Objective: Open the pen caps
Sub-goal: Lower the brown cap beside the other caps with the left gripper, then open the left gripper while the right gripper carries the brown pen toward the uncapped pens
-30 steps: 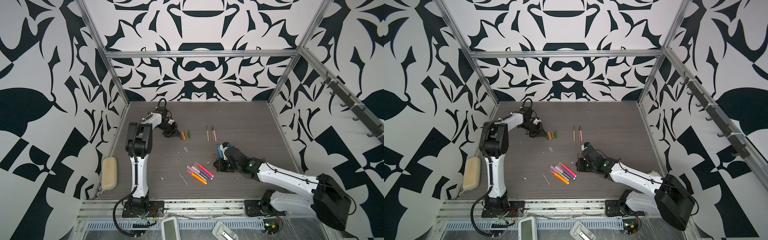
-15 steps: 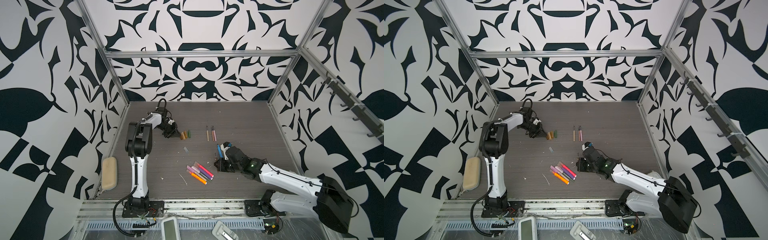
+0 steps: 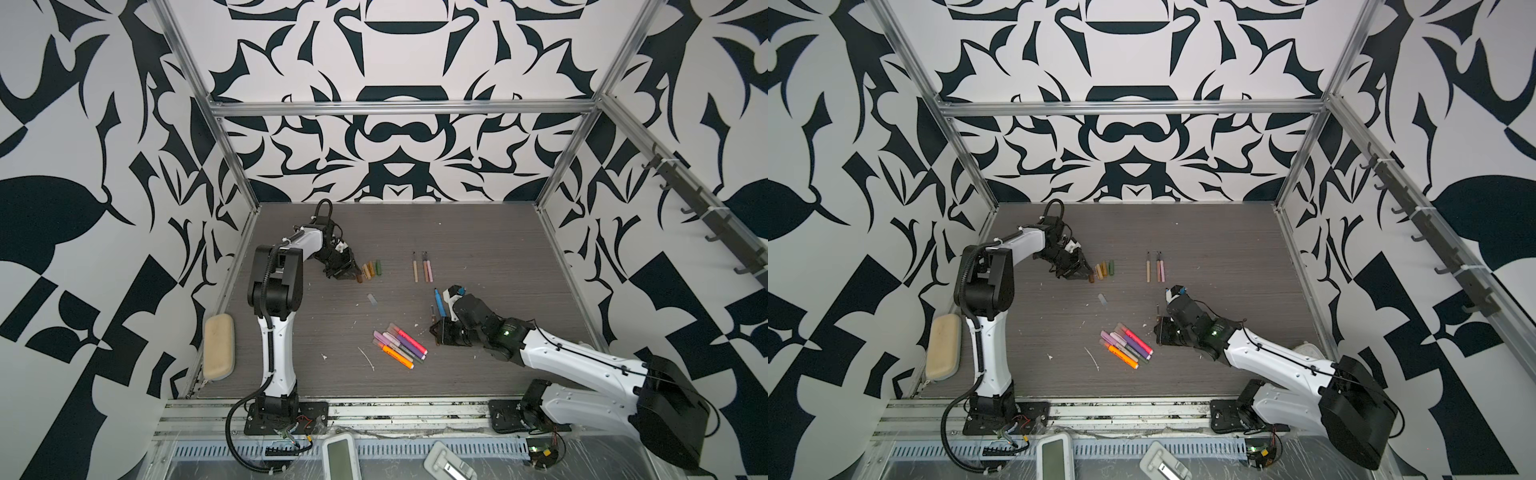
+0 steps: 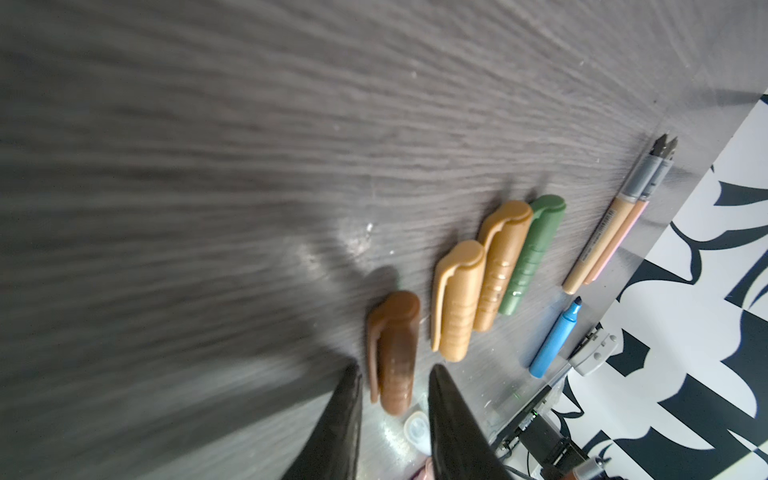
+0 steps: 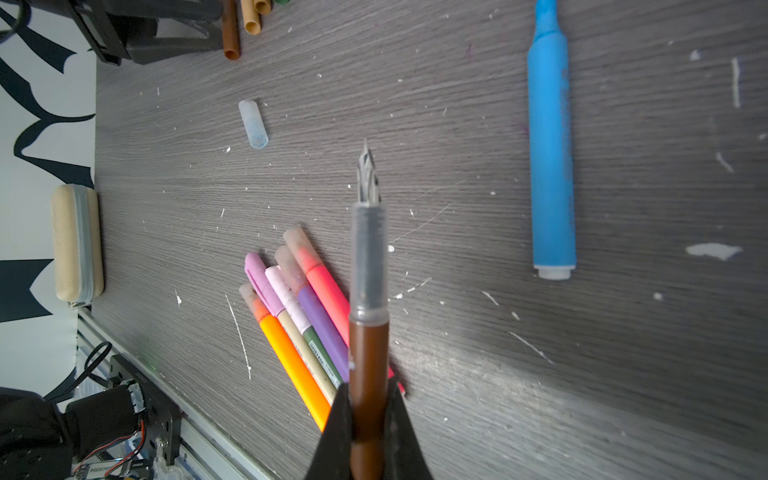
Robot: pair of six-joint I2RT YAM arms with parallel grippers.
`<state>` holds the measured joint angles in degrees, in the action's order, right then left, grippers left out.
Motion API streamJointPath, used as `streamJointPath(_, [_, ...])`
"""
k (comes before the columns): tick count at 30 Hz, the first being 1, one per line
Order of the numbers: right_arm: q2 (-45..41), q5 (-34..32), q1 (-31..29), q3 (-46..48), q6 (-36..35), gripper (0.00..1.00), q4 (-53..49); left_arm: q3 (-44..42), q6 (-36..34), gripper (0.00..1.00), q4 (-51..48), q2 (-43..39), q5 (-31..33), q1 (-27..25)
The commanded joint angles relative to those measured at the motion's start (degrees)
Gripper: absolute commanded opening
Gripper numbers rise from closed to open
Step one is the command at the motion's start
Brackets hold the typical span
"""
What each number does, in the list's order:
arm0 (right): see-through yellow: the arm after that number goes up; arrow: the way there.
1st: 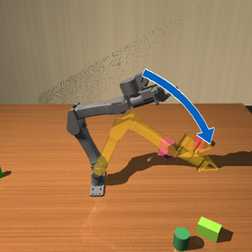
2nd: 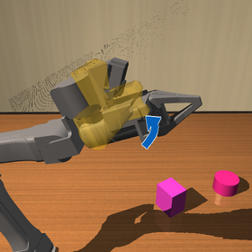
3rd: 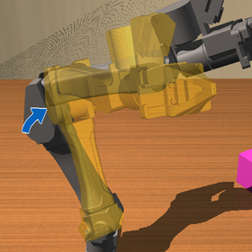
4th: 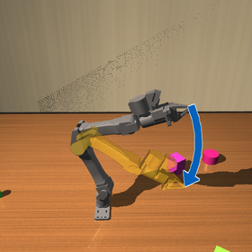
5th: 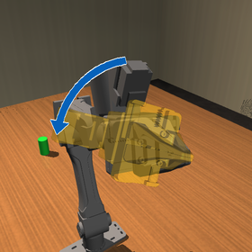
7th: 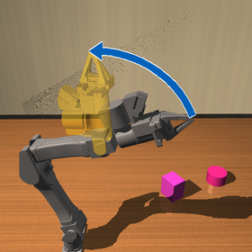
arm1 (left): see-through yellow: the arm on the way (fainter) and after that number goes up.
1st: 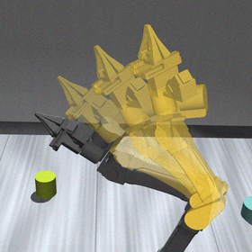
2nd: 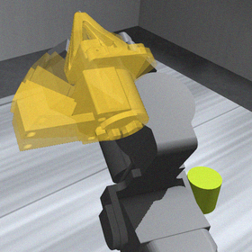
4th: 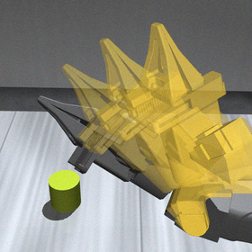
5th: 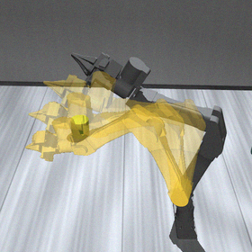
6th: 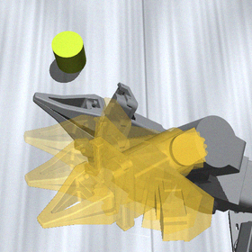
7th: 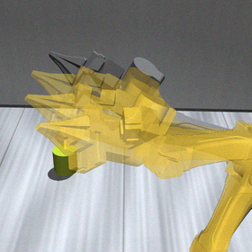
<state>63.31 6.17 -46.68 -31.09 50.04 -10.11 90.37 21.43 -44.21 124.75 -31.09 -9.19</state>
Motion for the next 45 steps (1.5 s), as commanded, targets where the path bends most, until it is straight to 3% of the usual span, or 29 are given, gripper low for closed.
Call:
streamJointPath(1, [-1.6, -1.2, 0.1, 0.2, 0.8, 0.0, -0.3, -1.4, -0.1, 0.27, -1.5, -2.3, 1.3, -0.1])
streamJointPath(3, [-1.9, -1.4, 0.1, 0.3, 0.8, 0.0, -0.3, -1.7, 0.0, 0.24, -1.3, -2.5, 1.3, -0.1])
streamJointPath(20, [-2.0, -1.5, 0.2, 0.7, 1.0, 0.0, -0.3, -0.2, 3.0, 0.23, 2.0, 0.0, -2.8, -0.2])
streamJointPath(45, [-0.3, -1.1, 0.1, 0.5, 1.2, 0.0, 1.0, 0.8, 4.9, 0.23, 3.7, 2.6, -4.1, -1.5])
